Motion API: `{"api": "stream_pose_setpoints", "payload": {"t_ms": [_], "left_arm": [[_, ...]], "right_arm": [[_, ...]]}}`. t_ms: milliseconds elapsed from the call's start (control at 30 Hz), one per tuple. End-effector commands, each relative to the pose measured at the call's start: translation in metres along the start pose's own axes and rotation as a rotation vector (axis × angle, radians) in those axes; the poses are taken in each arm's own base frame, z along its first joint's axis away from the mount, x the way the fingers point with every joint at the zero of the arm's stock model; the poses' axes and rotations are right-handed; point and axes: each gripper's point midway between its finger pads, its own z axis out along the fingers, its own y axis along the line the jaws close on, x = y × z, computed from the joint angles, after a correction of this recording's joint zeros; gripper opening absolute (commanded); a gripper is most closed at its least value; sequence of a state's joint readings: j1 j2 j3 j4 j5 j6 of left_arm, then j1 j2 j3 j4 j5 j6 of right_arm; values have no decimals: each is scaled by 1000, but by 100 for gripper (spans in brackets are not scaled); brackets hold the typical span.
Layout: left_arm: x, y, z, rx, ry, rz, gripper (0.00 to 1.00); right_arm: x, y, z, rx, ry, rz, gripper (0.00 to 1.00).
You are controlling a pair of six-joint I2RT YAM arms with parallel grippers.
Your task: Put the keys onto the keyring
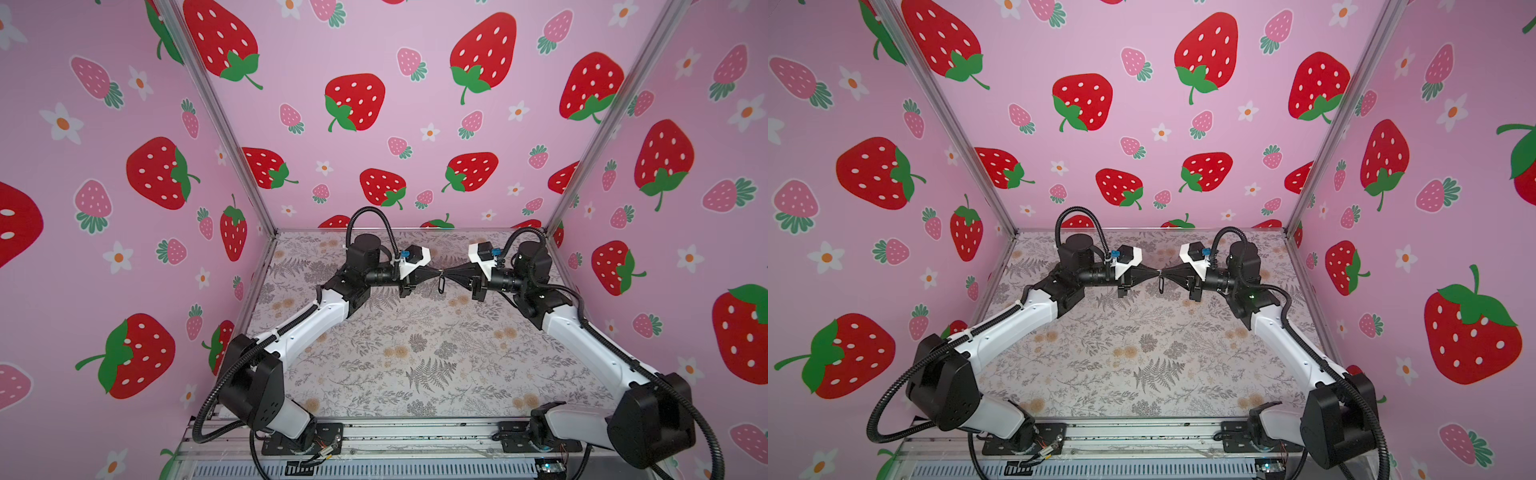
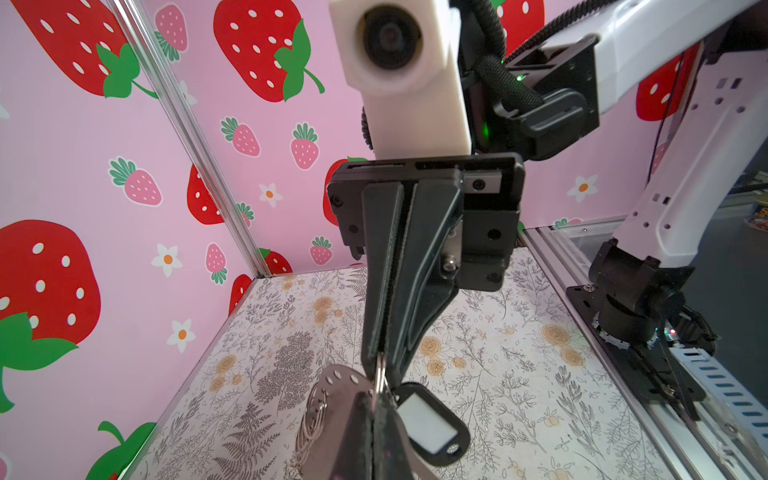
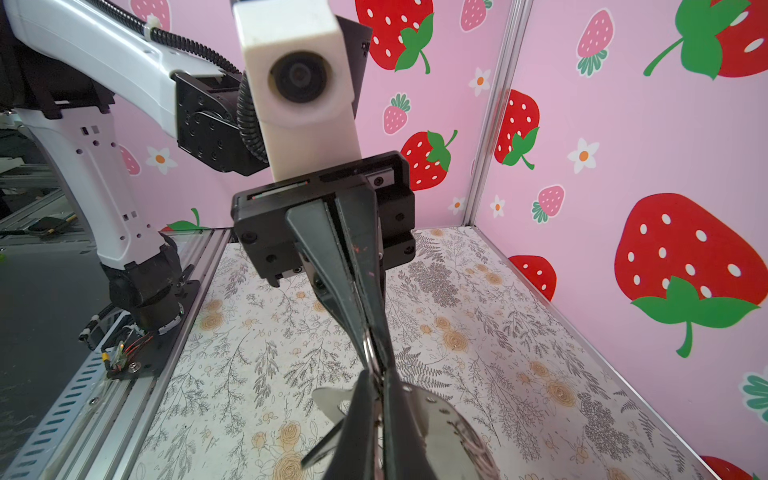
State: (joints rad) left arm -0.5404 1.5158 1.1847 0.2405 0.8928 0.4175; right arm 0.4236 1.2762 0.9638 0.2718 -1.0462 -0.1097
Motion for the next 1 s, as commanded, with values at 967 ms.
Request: {"api": "stream_pose_setpoints", "payload": {"t_ms": [967], "left_arm": [[-6,-2,-12,71,432,331,34]], "right_arm": [[2,5,13,-38,122,-13,0]]}}
